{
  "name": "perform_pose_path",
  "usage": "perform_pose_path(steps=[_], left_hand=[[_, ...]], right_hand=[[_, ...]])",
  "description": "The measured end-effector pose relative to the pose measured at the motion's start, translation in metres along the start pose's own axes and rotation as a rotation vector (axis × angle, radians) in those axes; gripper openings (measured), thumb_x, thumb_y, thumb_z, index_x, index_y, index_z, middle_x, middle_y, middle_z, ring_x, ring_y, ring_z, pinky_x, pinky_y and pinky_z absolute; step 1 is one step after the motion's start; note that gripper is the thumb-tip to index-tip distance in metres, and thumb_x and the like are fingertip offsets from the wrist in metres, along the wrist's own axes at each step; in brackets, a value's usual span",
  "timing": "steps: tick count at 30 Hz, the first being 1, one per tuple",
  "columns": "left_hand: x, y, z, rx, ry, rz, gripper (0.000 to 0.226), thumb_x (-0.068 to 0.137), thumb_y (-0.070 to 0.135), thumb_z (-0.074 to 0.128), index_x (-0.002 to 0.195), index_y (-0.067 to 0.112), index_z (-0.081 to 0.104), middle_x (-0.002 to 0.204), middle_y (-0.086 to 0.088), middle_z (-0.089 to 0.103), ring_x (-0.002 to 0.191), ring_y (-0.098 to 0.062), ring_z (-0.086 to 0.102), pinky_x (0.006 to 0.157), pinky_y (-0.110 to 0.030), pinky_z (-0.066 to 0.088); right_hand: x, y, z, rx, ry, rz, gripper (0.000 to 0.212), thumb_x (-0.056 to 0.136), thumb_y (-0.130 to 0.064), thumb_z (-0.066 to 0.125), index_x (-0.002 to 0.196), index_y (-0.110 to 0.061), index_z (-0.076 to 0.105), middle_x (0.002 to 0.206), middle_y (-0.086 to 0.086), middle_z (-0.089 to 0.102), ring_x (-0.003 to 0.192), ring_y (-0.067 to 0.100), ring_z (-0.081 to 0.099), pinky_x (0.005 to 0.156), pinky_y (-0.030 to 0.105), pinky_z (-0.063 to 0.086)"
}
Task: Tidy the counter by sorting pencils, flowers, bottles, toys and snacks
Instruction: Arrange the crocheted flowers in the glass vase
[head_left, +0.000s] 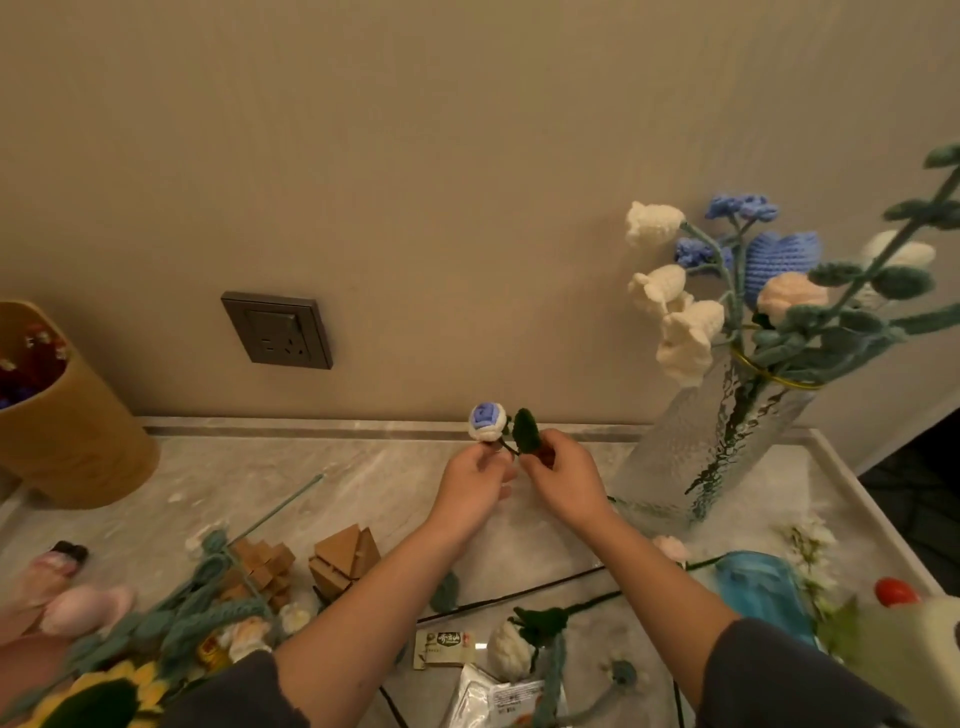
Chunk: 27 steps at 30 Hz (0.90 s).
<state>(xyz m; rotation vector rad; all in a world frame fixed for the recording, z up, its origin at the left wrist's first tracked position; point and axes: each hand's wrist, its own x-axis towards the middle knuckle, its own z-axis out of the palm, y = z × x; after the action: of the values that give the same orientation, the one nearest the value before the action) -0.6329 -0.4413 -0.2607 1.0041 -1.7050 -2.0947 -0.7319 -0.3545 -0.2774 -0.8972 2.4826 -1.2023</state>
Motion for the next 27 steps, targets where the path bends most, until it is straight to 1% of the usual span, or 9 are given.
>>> perform_pose_path(steps=[5, 7, 9, 12, 16, 18, 21, 25, 27], left_hand=[[0.007, -0.009, 0.021, -0.268, 0.120, -0.170, 0.018, 0.097, 0.006, 0.048, 0.105, 0.013, 0.063, 0.103, -0.013, 0.068, 0.097, -0.026, 0.066, 0.090, -0.040, 0.054], [0.011, -0.013, 0.024, -0.342, 0.176, -0.226, 0.017, 0.098, 0.006, 0.046, 0.107, 0.015, 0.059, 0.102, -0.011, 0.065, 0.092, -0.023, 0.065, 0.084, -0.036, 0.054], [0.014, -0.017, 0.027, -0.402, 0.198, -0.273, 0.015, 0.099, 0.006, 0.045, 0.099, 0.017, 0.056, 0.109, -0.013, 0.063, 0.092, -0.022, 0.063, 0.086, -0.037, 0.052], [0.016, -0.019, 0.030, -0.481, 0.213, -0.321, 0.015, 0.099, 0.005, 0.043, 0.096, 0.016, 0.053, 0.117, -0.015, 0.059, 0.099, -0.023, 0.060, 0.092, -0.039, 0.049], [0.014, -0.019, 0.042, -0.521, 0.232, -0.338, 0.037, 0.097, 0.000, 0.044, 0.133, 0.008, 0.043, 0.123, -0.016, 0.053, 0.091, -0.019, 0.055, 0.096, -0.039, 0.048], [0.011, -0.017, 0.050, -0.490, 0.252, -0.352, 0.049, 0.096, -0.001, 0.045, 0.142, 0.011, 0.034, 0.135, -0.016, 0.049, 0.106, -0.022, 0.054, 0.100, -0.042, 0.048], [0.007, -0.017, 0.061, -0.448, 0.277, -0.375, 0.056, 0.096, 0.001, 0.045, 0.147, 0.012, 0.026, 0.142, -0.014, 0.043, 0.120, -0.027, 0.052, 0.101, -0.041, 0.047], [0.000, -0.017, 0.077, -0.446, 0.302, -0.379, 0.057, 0.097, 0.003, 0.044, 0.148, 0.012, 0.021, 0.139, -0.013, 0.043, 0.090, -0.018, 0.053, 0.095, -0.034, 0.048], [-0.001, -0.017, 0.084, -0.446, 0.311, -0.384, 0.057, 0.097, 0.004, 0.045, 0.148, 0.013, 0.021, 0.140, -0.013, 0.042, 0.096, -0.019, 0.053, 0.096, -0.034, 0.047]], right_hand=[[-0.017, 0.000, -0.011, -0.041, -0.058, 0.008, 0.027, 0.086, -0.006, 0.061, 0.107, -0.019, 0.072, 0.101, -0.005, 0.070, 0.090, 0.007, 0.062, 0.083, 0.023, 0.050], [-0.032, -0.003, -0.020, 0.020, 0.167, 0.012, 0.028, 0.087, -0.009, 0.060, 0.104, -0.029, 0.069, 0.102, -0.013, 0.066, 0.088, 0.001, 0.059, 0.080, 0.019, 0.049], [-0.046, -0.009, -0.036, 0.140, 0.482, -0.032, 0.025, 0.082, -0.014, 0.060, 0.086, -0.038, 0.060, 0.086, -0.016, 0.060, 0.075, 0.002, 0.055, 0.067, 0.013, 0.045], [-0.057, -0.014, -0.058, 0.198, 0.742, -0.145, 0.027, 0.076, -0.008, 0.062, 0.077, -0.032, 0.051, 0.074, -0.009, 0.050, 0.064, 0.009, 0.045, 0.059, 0.017, 0.038], [-0.066, -0.010, -0.068, 0.160, 0.786, -0.143, 0.031, 0.074, 0.002, 0.067, 0.077, -0.023, 0.050, 0.071, -0.006, 0.048, 0.062, 0.010, 0.043, 0.059, 0.018, 0.038], [-0.069, -0.002, -0.069, 0.175, 0.829, -0.084, 0.033, 0.073, -0.004, 0.068, 0.078, -0.029, 0.048, 0.073, -0.009, 0.047, 0.062, 0.006, 0.042, 0.060, 0.013, 0.037], [-0.072, 0.010, -0.075, 0.238, 0.890, 0.021, 0.029, 0.072, -0.016, 0.069, 0.086, -0.028, 0.047, 0.081, -0.007, 0.047, 0.066, 0.009, 0.043, 0.064, 0.018, 0.040], [-0.073, 0.021, -0.086, 0.250, 0.920, 0.119, 0.049, 0.068, -0.027, 0.074, 0.107, -0.026, 0.044, 0.104, -0.006, 0.041, 0.084, 0.002, 0.044, 0.074, 0.008, 0.038], [-0.071, 0.024, -0.087, 0.249, 0.902, 0.187, 0.064, 0.066, -0.032, 0.077, 0.119, -0.026, 0.043, 0.114, -0.009, 0.039, 0.098, 0.001, 0.043, 0.084, 0.011, 0.039]])
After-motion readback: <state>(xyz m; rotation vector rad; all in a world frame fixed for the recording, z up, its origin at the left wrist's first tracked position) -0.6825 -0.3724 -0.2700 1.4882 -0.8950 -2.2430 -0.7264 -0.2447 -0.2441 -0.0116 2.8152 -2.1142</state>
